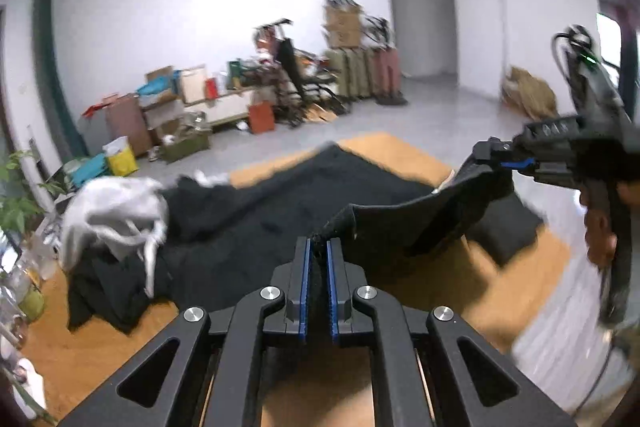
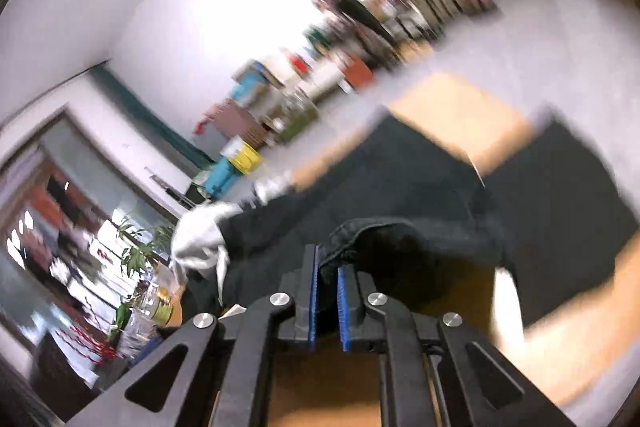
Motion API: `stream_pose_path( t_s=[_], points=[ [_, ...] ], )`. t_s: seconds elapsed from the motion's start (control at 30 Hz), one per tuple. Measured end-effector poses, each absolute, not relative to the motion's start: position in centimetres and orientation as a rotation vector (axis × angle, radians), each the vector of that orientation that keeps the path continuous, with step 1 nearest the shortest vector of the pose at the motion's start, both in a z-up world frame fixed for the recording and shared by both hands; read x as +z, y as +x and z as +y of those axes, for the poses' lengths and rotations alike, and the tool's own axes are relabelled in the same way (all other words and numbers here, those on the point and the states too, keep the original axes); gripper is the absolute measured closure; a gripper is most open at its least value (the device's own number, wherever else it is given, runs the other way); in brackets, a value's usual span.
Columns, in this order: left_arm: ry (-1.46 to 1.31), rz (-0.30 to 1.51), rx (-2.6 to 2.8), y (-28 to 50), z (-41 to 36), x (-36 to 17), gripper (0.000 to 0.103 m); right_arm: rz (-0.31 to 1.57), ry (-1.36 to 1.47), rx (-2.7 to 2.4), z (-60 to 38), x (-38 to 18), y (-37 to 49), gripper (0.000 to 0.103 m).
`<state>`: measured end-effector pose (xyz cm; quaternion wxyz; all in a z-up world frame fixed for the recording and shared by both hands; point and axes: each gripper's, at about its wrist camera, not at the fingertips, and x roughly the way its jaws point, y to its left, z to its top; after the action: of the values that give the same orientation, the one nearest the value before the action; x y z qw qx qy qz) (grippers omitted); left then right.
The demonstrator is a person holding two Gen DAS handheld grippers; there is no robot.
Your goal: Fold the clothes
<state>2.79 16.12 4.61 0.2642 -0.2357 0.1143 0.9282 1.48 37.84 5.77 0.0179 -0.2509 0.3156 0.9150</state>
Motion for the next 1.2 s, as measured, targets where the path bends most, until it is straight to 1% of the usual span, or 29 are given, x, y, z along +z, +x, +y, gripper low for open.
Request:
stream_pose_path(
  t_s=[0.03,0.13,0.2,0.23,0.27,0.33,0.43,0.5,0.57,0.67,0.7,0.8,0.83,0.93,0.97,1.0,1.07,1.1,1.17,1.2],
  points=[
    [-0.631,0.278,2.532,2.0,15.9,6.9,0.095,0.907,-0.709,2.896,37.2,8.6,0.5,0.094],
    [-0.568,0.156,2.605,0.6,14.1,14.9,0.096,0.797,-0.511,3.042,35.3,16.1,-0.5,0.094],
    [-0.475,0.067,2.631,2.0,12.0,20.1,0.096,0.755,-0.372,3.134,33.8,20.2,0.4,0.094],
    [-0.441,0.043,2.635,2.9,11.3,21.7,0.096,0.703,-0.277,3.184,32.7,22.3,1.5,0.094],
    [-0.411,0.026,2.638,3.9,10.6,22.9,0.096,0.658,-0.21,3.216,31.9,23.7,2.5,0.094],
    [-0.537,0.034,2.562,4.8,10.3,20.3,0.096,0.586,-0.125,3.27,29.7,25.2,4.3,0.094],
    [-0.753,0.054,2.419,6.0,10.2,15.3,0.096,0.519,-0.193,3.304,27.6,24.3,6.0,0.094],
    [-0.888,0.066,2.315,6.8,10.1,12.0,0.096,0.5,-0.344,3.301,27.0,21.7,6.9,0.094],
    [-1.017,0.078,2.205,7.5,10.0,8.7,0.096,0.491,-0.544,3.253,27.1,17.8,8.3,0.094],
    [-1.199,0.095,2.03,8.7,9.8,3.8,0.096,0.595,-0.879,3.119,27.9,11.2,10.8,0.094],
    [-1.266,0.103,1.963,9.1,10.2,1.6,0.096,0.683,-0.994,3.041,28.4,8.7,11.7,0.094],
    [-1.48,0.116,1.761,9.5,11.6,-4.4,0.096,0.957,-1.221,2.845,30.4,3.1,13.7,0.094],
    [-1.537,0.123,1.713,9.5,12.0,-6.0,0.096,1.014,-1.276,2.766,30.8,1.1,13.9,0.094],
    [-1.669,0.14,1.71,7.1,12.7,-9.4,0.096,1.071,-1.441,2.63,31.2,-3.5,11.9,0.094],
    [-1.711,0.151,1.727,6.0,12.9,-10.5,0.096,1.053,-1.465,2.619,31.5,-4.6,10.4,0.094],
    [-1.74,0.158,1.779,4.1,13.0,-10.8,0.097,1.03,-1.489,2.609,31.9,-5.6,8.9,0.094],
    [-1.787,0.17,1.906,-0.2,13.3,-11.0,0.101,0.897,-1.495,2.624,33.1,-6.7,3.5,0.094],
    [-1.787,0.155,2.021,-3.4,13.5,-9.8,0.102,0.857,-1.491,2.638,33.8,-6.5,1.9,0.095],
    [-1.721,0.073,2.219,-8.3,13.6,-5.6,0.103,0.76,-1.417,2.701,34.9,-3.4,-4.1,0.095],
    [-1.638,0.015,2.313,-10.2,13.4,-1.9,0.103,0.712,-1.375,2.735,35.4,-1.7,-7.0,0.095]
  ],
)
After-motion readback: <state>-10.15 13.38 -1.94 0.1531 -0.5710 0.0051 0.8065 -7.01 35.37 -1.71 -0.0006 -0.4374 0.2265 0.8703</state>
